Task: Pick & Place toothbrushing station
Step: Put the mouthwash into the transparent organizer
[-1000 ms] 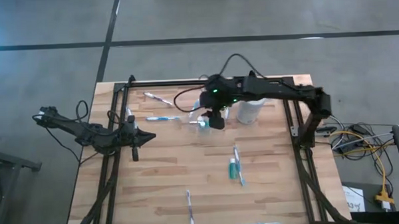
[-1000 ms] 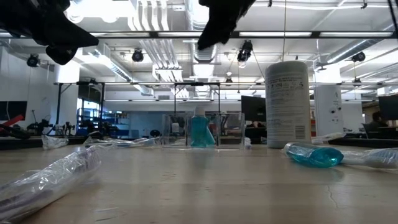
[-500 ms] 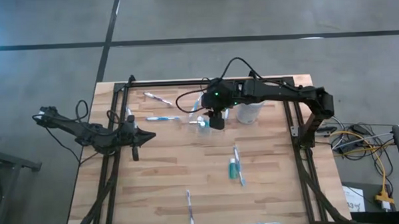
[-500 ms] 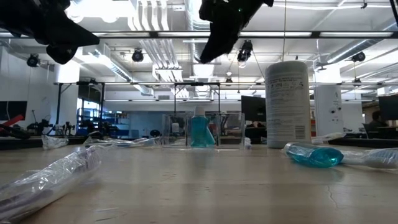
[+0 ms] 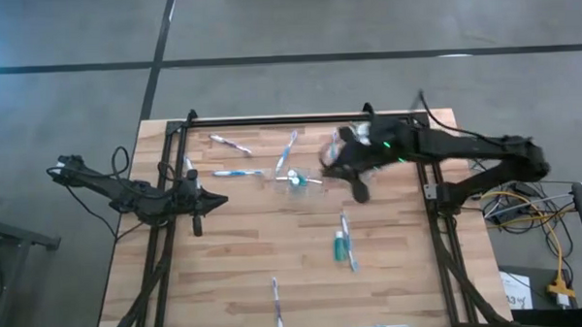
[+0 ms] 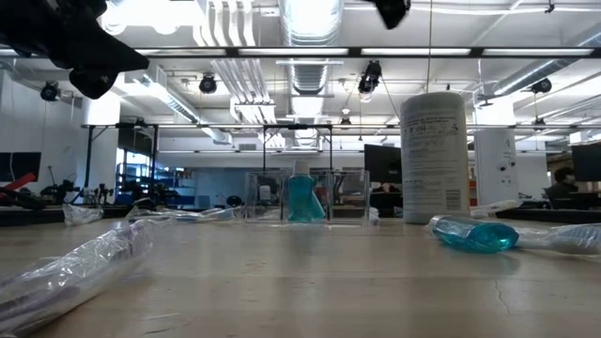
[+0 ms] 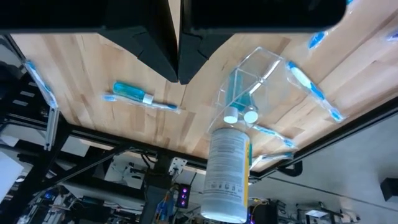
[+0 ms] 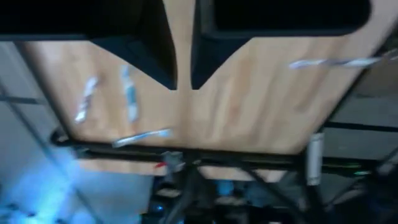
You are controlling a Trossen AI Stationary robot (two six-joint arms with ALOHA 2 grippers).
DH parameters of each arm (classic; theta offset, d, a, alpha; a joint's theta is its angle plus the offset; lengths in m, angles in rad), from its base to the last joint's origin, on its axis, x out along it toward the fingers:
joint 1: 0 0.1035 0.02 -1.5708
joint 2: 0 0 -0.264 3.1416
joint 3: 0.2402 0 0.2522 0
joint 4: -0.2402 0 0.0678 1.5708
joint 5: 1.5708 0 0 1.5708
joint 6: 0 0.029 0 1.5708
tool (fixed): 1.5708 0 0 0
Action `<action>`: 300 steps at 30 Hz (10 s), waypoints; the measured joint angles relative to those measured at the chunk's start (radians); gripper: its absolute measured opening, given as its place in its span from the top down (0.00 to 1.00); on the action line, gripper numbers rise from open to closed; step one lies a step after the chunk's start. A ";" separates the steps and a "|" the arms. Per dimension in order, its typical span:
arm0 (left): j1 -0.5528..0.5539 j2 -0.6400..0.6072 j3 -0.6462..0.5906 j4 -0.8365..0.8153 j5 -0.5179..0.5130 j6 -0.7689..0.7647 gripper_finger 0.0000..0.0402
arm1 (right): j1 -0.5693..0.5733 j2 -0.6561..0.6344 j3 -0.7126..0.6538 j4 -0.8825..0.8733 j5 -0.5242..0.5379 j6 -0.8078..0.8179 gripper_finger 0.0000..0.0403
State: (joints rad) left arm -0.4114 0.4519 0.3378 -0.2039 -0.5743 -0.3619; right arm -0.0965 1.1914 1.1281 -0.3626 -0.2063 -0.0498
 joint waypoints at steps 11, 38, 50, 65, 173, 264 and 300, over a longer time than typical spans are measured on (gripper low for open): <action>0.001 0.030 0.000 0.234 0.041 0.022 0.97 | 0.350 -0.430 -0.393 0.151 0.277 0.128 0.98; 0.005 1.068 0.805 0.044 0.180 0.236 0.84 | 0.479 -0.618 -0.769 0.326 0.432 0.398 0.98; 0.006 0.590 0.453 0.111 0.135 0.125 0.95 | 0.501 -0.443 -0.656 0.234 0.362 0.529 0.98; 0.002 0.222 0.083 0.184 0.167 0.144 0.94 | 0.551 0.151 -0.278 -0.031 0.363 0.987 0.98; 0.002 0.156 0.067 0.037 0.498 0.139 0.94 | 0.451 0.896 0.599 -0.614 0.370 0.621 0.87; 0.002 0.221 0.066 0.193 0.457 0.012 0.94 | 0.585 0.846 0.504 0.161 0.633 -0.050 0.81; -0.041 0.700 0.395 0.463 0.210 0.257 0.44 | 0.433 0.745 -0.308 1.465 0.548 0.095 0.78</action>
State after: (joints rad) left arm -0.4526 1.1517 0.7323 0.2594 -0.3645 -0.1048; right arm 0.3367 1.9365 0.8205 1.1024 0.3418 0.0449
